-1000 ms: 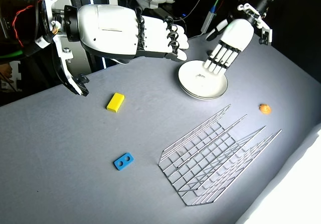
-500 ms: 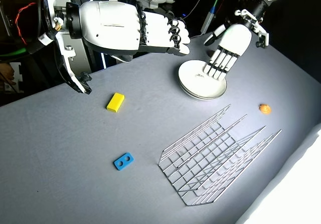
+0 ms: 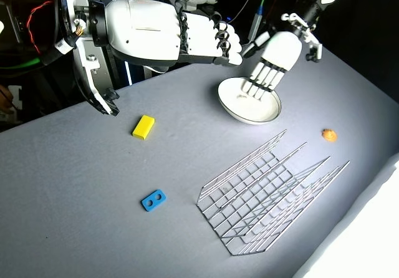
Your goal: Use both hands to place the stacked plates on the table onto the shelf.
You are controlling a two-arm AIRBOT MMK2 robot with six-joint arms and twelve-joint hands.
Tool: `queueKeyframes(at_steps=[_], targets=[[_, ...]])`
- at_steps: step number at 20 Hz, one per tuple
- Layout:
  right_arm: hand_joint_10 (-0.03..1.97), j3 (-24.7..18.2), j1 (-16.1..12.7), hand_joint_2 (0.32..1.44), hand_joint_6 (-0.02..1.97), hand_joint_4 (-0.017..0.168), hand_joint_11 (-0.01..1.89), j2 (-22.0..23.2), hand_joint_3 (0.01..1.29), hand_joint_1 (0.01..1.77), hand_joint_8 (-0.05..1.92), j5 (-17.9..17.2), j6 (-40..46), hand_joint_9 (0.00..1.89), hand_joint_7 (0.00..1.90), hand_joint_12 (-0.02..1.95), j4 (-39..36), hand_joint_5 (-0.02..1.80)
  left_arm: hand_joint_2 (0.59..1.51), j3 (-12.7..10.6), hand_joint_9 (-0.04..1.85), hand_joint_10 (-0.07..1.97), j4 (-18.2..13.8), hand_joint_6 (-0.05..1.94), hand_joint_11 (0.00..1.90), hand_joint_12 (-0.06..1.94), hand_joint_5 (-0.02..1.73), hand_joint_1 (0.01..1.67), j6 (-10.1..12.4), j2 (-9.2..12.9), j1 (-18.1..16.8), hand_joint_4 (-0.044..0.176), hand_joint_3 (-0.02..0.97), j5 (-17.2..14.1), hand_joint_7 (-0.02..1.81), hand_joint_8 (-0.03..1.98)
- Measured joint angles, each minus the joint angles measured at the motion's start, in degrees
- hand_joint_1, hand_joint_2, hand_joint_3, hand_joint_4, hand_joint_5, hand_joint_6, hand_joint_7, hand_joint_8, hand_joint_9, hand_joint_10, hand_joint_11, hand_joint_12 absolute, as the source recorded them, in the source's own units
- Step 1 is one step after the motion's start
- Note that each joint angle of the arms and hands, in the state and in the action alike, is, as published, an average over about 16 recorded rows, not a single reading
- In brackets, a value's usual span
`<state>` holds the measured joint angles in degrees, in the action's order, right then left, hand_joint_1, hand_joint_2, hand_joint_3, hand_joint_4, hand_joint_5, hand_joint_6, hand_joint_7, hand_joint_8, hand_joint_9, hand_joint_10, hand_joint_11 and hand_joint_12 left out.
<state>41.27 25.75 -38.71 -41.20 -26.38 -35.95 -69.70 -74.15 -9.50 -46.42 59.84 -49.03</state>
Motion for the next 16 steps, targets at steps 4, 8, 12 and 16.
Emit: queueKeyframes(at_steps=[4, 8, 12, 16], targets=[[0.00, 0.72, -0.32, 0.92, 0.02, -0.001, 0.01, -2.94, 0.01, 1.21, 0.02, 1.49, -3.68, 0.02, 0.02, 0.39, 0.01, 0.07, 1.141, 3.16, 0.02, 0.01, 2.54, -0.03, 0.02, 0.01, -0.01, 0.02, 0.05, -0.22, -0.71, -0.004, 0.021, 2.58, 0.00, -0.01], [0.00, 2.40, -0.49, 0.92, 0.02, 0.001, 0.01, -7.58, 0.02, 1.23, 0.02, 3.99, -8.96, 0.02, 0.02, 0.43, 0.54, 0.09, 1.140, 5.32, 0.02, 0.01, 4.67, -0.03, 0.01, 0.01, -0.01, 0.02, 0.09, -0.55, -1.58, -0.003, 0.021, 4.75, 0.00, -0.01], [0.00, 5.16, -0.59, 0.93, 0.02, 0.003, 0.01, -13.44, 0.01, 1.23, 0.02, 6.89, -14.73, 0.02, 0.03, 0.43, 1.81, 0.10, 1.140, 6.59, 0.02, 0.02, 6.43, -0.03, 0.02, 0.01, -0.01, 0.02, 0.14, -0.92, -2.39, -0.003, 0.021, 6.43, 0.00, -0.01], [0.00, 8.61, -0.69, 0.93, 0.02, 0.004, 0.01, -19.44, 0.01, 1.22, 0.02, 9.77, -19.84, 0.03, 0.03, 0.46, 3.59, 0.12, 1.142, 7.19, 0.01, 0.02, 7.46, -0.02, 0.02, 0.01, -0.01, 0.02, 0.14, -1.15, -2.85, -0.003, 0.021, 7.34, 0.00, -0.01]])
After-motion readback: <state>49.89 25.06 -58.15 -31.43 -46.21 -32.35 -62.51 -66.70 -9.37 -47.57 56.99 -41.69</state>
